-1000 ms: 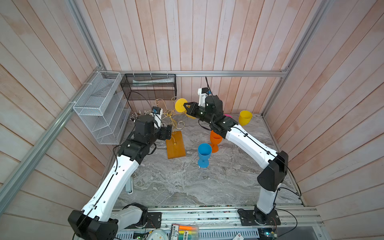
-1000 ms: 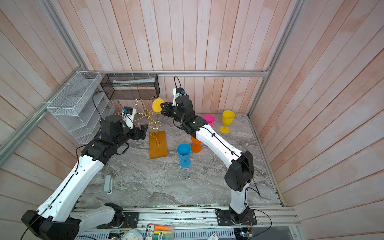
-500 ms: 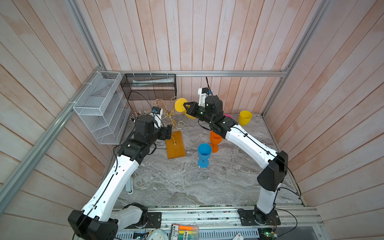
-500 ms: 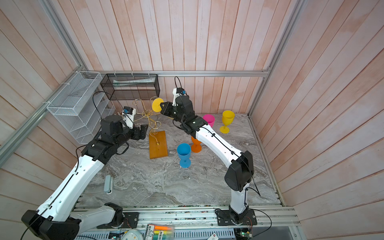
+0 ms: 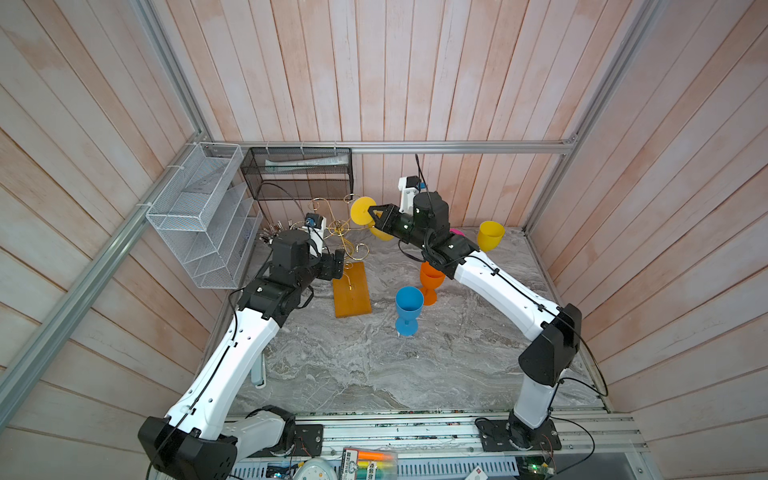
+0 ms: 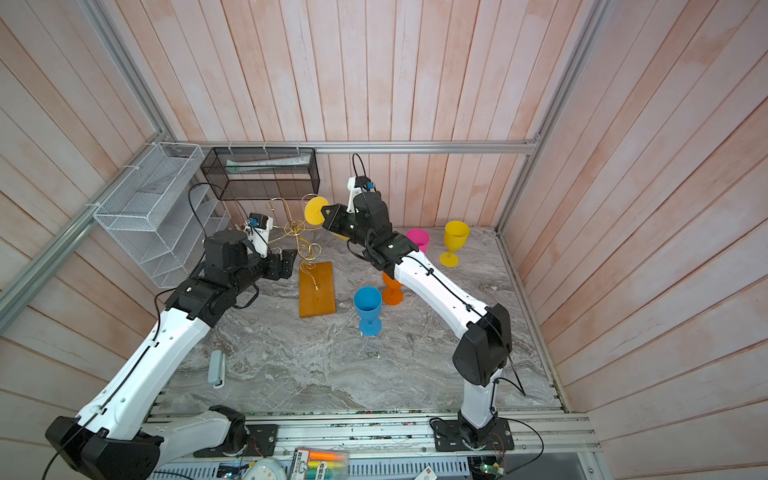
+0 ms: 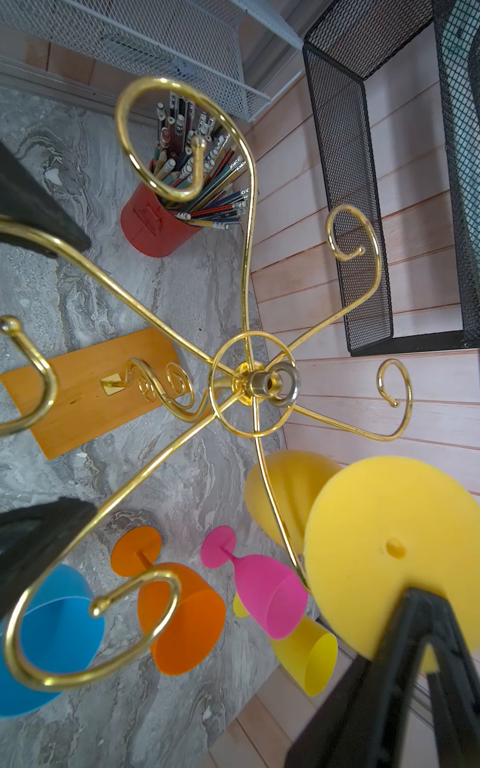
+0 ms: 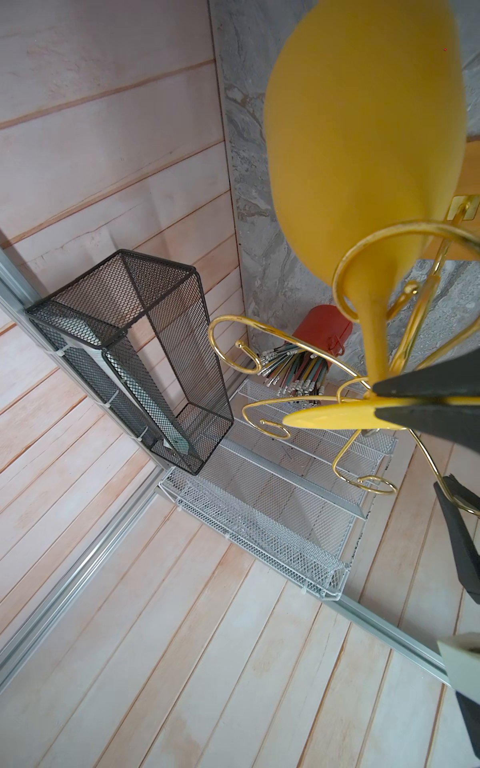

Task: Take the wine glass off the wine glass rack
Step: 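Pull the yellow glass away from the rack with the right gripper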

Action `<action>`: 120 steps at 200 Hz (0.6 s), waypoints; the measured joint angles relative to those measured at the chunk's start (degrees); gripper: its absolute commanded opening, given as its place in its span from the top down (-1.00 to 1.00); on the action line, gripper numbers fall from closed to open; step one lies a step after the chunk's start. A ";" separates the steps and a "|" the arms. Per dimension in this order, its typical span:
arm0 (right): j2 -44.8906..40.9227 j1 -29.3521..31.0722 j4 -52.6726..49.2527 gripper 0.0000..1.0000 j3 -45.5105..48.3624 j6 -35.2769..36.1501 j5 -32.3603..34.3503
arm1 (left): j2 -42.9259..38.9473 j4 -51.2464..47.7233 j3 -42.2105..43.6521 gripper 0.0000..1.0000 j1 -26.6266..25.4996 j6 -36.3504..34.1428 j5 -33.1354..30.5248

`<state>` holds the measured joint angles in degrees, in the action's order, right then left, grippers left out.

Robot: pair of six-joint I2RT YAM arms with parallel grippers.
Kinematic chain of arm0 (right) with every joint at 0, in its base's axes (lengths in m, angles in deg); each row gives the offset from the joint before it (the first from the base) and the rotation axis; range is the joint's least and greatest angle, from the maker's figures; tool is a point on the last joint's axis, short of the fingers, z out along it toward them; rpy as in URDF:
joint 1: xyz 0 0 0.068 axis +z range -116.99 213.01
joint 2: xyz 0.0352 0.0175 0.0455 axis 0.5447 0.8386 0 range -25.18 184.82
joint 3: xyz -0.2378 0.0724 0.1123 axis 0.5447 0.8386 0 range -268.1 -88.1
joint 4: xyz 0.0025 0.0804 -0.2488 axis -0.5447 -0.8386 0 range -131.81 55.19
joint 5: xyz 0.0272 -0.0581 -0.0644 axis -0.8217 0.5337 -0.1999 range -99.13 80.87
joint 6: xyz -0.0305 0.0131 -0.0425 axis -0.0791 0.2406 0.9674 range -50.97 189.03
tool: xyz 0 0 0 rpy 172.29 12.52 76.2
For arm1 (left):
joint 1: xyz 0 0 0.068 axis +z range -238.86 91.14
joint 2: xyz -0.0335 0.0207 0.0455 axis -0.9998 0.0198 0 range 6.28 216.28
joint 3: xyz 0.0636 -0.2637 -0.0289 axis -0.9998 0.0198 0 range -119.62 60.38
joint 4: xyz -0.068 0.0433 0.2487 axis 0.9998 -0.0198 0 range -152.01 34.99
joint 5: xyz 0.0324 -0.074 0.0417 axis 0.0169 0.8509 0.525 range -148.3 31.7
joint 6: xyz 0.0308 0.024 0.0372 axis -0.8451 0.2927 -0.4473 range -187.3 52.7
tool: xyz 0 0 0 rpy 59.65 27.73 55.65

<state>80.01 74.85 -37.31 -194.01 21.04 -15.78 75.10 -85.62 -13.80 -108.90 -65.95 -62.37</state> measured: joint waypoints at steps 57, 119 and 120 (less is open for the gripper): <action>-0.85 -0.61 0.44 1.00 1.31 -0.46 -0.50 | 0.09 -0.02 0.00 -0.85 -0.07 0.00 -0.17; -2.60 -1.57 2.49 1.00 4.76 -0.46 -0.79 | 0.31 -0.02 0.00 -0.85 -0.17 0.00 -0.20; -2.67 -1.64 2.47 1.00 4.83 -0.46 -0.81 | 0.31 -0.02 0.00 -0.85 -0.17 0.00 -0.20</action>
<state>77.34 73.21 -34.84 -189.18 20.58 -16.59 75.41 -85.64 -13.80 -109.07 -65.95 -62.57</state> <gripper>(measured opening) 0.051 0.927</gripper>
